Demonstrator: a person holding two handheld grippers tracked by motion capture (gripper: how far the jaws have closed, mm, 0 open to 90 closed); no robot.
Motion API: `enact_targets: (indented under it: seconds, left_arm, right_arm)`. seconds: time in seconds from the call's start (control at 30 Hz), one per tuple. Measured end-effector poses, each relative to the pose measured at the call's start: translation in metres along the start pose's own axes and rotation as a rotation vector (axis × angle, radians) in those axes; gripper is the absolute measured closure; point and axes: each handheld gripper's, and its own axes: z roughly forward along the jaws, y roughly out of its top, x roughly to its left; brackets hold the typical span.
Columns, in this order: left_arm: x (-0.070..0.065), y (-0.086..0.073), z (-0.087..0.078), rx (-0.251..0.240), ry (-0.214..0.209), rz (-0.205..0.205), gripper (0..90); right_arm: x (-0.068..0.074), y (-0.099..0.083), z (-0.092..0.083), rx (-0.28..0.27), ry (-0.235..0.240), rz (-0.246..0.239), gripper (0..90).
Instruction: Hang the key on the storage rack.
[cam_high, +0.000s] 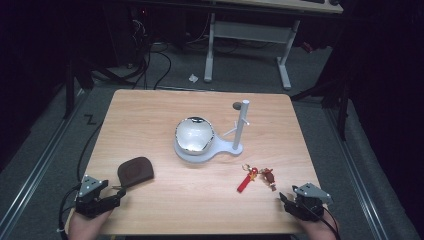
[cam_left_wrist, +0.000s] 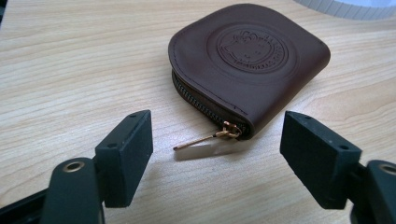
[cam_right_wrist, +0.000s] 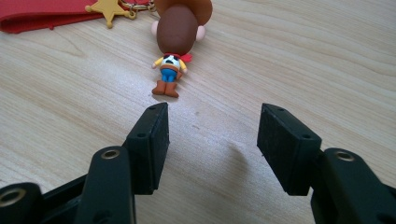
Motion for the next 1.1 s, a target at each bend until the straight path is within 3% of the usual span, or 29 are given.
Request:
enact_targets:
  seconds: [1.0,1.1]
  left_arm:
    - [-0.0012,0.0009,0.0003,-0.017,-0.008,0.002,24.4]
    - [-0.0023,0.0012,0.0005,-0.018,-0.010,0.007,24.4]
  right_arm:
    - [-0.0051,-0.0019,0.0048,0.036,0.041,0.048,40.6]
    - [-0.0047,-0.0020,0.0045,0.043,0.051,0.070,40.6]
